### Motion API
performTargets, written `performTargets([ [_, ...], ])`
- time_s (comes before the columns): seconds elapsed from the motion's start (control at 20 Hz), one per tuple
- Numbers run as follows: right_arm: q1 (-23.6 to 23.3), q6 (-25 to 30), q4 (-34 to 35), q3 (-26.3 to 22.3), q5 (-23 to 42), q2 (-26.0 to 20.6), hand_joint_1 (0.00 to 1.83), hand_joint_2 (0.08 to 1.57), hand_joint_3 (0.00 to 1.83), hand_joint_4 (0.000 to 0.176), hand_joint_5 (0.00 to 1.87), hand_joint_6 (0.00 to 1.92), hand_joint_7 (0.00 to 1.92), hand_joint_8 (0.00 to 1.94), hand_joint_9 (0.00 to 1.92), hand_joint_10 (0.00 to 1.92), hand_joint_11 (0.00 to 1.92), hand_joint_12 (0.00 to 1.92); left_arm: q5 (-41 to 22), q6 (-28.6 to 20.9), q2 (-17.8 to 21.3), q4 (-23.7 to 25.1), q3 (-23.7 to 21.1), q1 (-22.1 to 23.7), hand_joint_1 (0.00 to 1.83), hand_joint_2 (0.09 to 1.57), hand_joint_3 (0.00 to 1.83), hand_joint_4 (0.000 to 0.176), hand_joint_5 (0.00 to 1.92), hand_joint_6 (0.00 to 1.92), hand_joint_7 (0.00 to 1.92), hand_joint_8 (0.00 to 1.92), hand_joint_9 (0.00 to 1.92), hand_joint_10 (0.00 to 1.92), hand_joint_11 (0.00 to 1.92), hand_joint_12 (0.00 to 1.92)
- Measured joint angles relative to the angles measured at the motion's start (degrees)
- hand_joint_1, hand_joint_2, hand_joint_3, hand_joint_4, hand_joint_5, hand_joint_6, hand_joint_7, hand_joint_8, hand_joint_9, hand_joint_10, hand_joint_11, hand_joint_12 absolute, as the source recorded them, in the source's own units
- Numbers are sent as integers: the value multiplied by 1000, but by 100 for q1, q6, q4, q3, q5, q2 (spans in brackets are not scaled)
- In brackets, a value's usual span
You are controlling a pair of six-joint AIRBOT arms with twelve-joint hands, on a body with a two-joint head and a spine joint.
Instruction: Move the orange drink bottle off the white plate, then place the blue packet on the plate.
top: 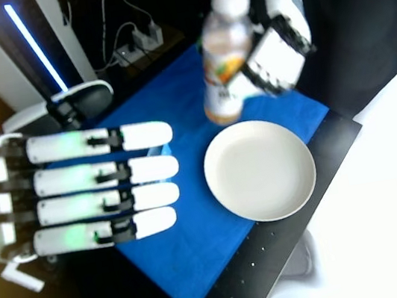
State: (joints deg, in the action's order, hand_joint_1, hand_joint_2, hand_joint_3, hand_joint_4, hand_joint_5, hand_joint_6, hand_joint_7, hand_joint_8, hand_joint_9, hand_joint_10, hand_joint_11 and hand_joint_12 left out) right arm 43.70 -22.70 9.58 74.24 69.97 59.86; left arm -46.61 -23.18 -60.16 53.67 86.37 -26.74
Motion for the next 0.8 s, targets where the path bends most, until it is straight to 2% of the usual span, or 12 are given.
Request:
performTargets([
  [0.15,2,0,4,2,2,0,581,799,0,3,434,0,439,0,550,0,361,543,-37,11,372,208,-411,-85,1278,1067,0,0,1176,402,1062,1089,881,1071,614,1610],
  [0.2,4,0,17,2,0,0,586,789,1,3,422,0,390,5,528,0,397,421,-70,125,494,199,-553,-197,1276,1081,1,0,1099,510,1060,1111,939,1140,738,1564],
  [0.3,4,0,24,2,4,13,555,772,2,5,411,0,368,0,497,0,435,270,-39,291,535,210,-616,-356,1281,1065,0,0,1175,399,1071,1083,957,1046,762,1532],
  [0.35,4,0,24,2,7,24,555,772,2,5,411,0,368,0,497,0,435,270,-17,330,533,205,-619,-396,1281,1065,0,0,1175,399,1071,1083,957,1046,762,1532],
  [0.4,4,0,4,2,2,50,550,761,0,8,408,0,378,8,481,2,438,241,35,496,527,28,-616,-542,1286,1060,0,0,1202,325,1082,1077,964,1191,768,1681],
  [0.45,4,0,0,2,0,52,550,761,0,8,408,0,378,8,481,2,438,241,87,573,503,-98,-614,-608,1286,1060,0,0,1202,325,1082,1077,964,1191,768,1681],
  [0.5,4,0,11,2,-2,52,548,787,8,0,399,1,438,26,481,4,436,235,140,632,415,-153,-546,-708,1221,1020,0,0,1206,561,1098,965,977,1479,731,1911],
  [0.6,4,0,-2,0,7,52,546,788,3,0,396,0,460,12,478,2,430,230,251,695,240,-308,-389,-898,1211,1010,0,0,1234,523,1074,1028,970,1482,738,1895],
  [0.65,4,0,0,-11,2,52,552,782,0,0,379,0,479,12,492,7,426,226,321,708,175,-400,-332,-997,1288,1051,0,0,1261,208,1085,1076,1011,1309,787,1789],
  [0.7,4,0,0,-11,2,52,563,784,0,2,384,3,460,3,491,6,426,226,350,702,140,-479,-284,-1045,1295,1039,0,0,1280,177,1128,993,1047,1176,795,1672],
  [0.75,4,2,0,-20,4,52,564,784,0,7,392,5,450,0,492,6,430,228,363,730,133,-595,-280,-1075,1287,1069,0,0,1267,145,1044,1143,990,1239,711,1719],
  [0.8,4,4,-24,-33,4,52,555,784,0,10,400,8,431,0,486,3,428,226,354,774,133,-730,-256,-1139,1290,1063,0,0,1252,190,1073,1090,983,1178,685,1684],
])
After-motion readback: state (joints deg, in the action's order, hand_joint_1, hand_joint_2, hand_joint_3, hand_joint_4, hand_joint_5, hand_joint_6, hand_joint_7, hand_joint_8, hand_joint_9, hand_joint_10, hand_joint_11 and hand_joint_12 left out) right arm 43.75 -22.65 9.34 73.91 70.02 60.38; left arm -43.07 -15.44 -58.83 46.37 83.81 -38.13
